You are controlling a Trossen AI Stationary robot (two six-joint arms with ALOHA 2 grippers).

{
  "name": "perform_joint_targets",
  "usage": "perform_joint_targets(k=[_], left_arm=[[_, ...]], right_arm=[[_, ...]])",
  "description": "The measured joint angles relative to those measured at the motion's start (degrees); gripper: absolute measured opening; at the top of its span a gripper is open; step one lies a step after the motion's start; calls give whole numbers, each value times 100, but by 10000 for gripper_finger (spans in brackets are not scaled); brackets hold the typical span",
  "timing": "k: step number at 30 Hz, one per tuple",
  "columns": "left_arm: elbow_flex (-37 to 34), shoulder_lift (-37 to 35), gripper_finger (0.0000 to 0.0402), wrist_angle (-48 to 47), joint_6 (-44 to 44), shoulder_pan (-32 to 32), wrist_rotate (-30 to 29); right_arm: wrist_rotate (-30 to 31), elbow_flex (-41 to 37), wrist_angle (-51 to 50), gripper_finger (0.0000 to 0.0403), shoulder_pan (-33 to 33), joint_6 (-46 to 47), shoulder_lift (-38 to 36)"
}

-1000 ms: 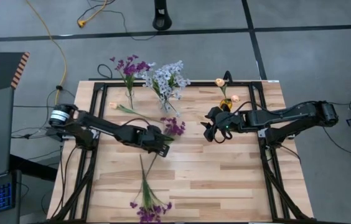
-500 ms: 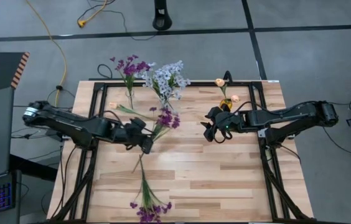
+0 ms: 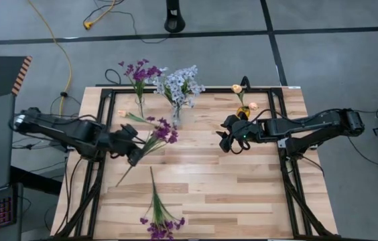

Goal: Sort flowers into vase by color
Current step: Put the top violet flowers into the left transparent vase

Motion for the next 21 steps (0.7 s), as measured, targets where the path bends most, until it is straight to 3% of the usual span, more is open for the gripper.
perform_joint_targets(k=[6,11,21], left_arm=[[0,-399,0,-251,39,-17,532],[0,-468,0,-797,-3,-12,577],[0,-1010,0,-639,540,-12,-587]], right_arm=[[0,0,2,209,0,-2,0],[0,0,2,209,0,-2,0],[0,0,11,209,0,4,0]])
